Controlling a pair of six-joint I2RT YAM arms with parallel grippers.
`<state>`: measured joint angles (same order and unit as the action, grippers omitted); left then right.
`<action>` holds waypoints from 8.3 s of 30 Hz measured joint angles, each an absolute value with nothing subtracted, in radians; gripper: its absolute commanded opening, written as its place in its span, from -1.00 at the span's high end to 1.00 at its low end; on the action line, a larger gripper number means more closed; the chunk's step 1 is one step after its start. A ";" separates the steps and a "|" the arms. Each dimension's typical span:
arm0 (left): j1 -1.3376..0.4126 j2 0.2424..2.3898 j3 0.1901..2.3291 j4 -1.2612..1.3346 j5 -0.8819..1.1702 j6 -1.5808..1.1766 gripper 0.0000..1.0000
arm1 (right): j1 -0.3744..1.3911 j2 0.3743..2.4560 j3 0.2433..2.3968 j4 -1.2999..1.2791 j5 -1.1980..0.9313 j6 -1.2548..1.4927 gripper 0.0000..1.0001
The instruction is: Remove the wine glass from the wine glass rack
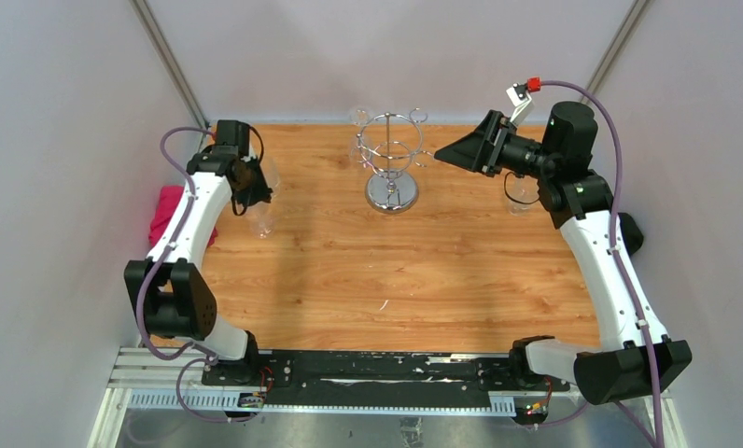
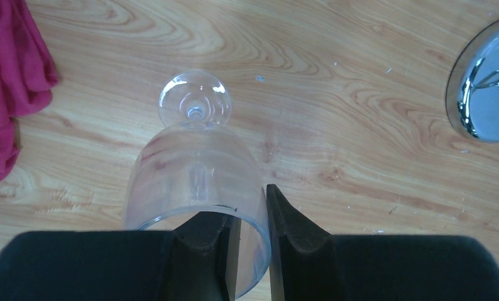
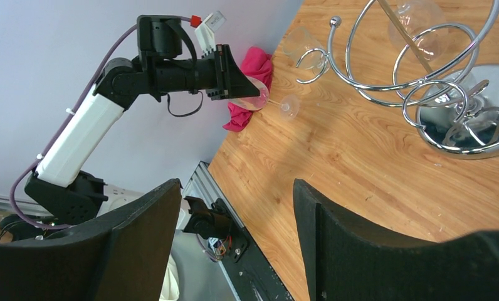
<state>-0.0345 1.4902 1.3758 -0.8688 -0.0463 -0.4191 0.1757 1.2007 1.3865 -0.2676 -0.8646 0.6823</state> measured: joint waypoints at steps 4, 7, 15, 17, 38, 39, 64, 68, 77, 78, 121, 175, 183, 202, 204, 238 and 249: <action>-0.032 1.532 1.358 -0.850 -0.039 -0.419 1.00 | 0.176 1.201 1.386 -0.271 -0.864 0.682 -0.41; -0.028 1.560 1.353 -0.833 -0.032 -0.419 1.00 | 0.175 1.201 1.387 -0.272 -0.864 0.680 -0.41; -0.022 1.562 1.351 -0.802 -0.025 -0.419 1.00 | 0.173 1.203 1.387 -0.278 -0.864 0.679 -0.41; -0.022 1.562 1.350 -0.797 -0.024 -0.419 1.00 | 0.173 1.204 1.387 -0.279 -0.863 0.679 -0.41; -0.013 1.577 1.357 -0.779 0.018 -0.419 0.94 | 0.173 1.205 1.387 -0.281 -0.863 0.679 -0.41; -0.013 1.579 1.360 -0.779 0.018 -0.419 0.90 | 0.173 1.205 1.387 -0.281 -0.863 0.679 -0.41; -0.013 1.595 1.402 -0.840 -0.027 -0.400 -0.03 | 0.173 1.205 1.387 -0.280 -0.863 0.679 -0.42; -0.013 1.595 1.411 -0.856 -0.026 -0.400 -0.04 | 0.173 1.205 1.387 -0.280 -0.863 0.679 -0.42; -0.013 1.594 1.463 -0.876 -0.023 -0.400 -0.05 | 0.173 1.205 1.386 -0.276 -0.863 0.680 -0.42; -0.013 1.594 1.470 -0.878 -0.023 -0.400 -0.05 | 0.173 1.205 1.386 -0.276 -0.864 0.680 -0.42; -0.094 1.514 1.633 -0.408 0.460 -0.698 -0.33 | 0.173 1.205 1.368 -0.254 -0.863 0.686 -0.41; -0.211 2.104 1.998 -0.337 0.486 -0.748 -0.03 | 0.142 1.307 1.377 -0.245 -0.844 0.685 -0.37; -0.211 2.109 1.998 -0.315 0.490 -0.757 0.19 | 0.133 1.307 1.364 -0.234 -0.844 0.685 -0.35; -0.211 2.129 1.991 -0.210 0.539 -0.828 0.36 | 0.119 1.306 1.341 -0.228 -0.845 0.687 -0.32; -0.211 2.129 1.989 -0.212 0.540 -0.827 0.37 | 0.115 1.306 1.341 -0.228 -0.844 0.688 -0.32; -0.162 2.093 1.886 -0.117 0.603 -0.865 0.78 | 0.104 1.306 1.335 -0.209 -0.848 0.714 -0.19; -0.150 2.090 1.883 -0.084 0.624 -0.878 0.86 | 0.103 1.305 1.321 -0.200 -0.849 0.721 -0.18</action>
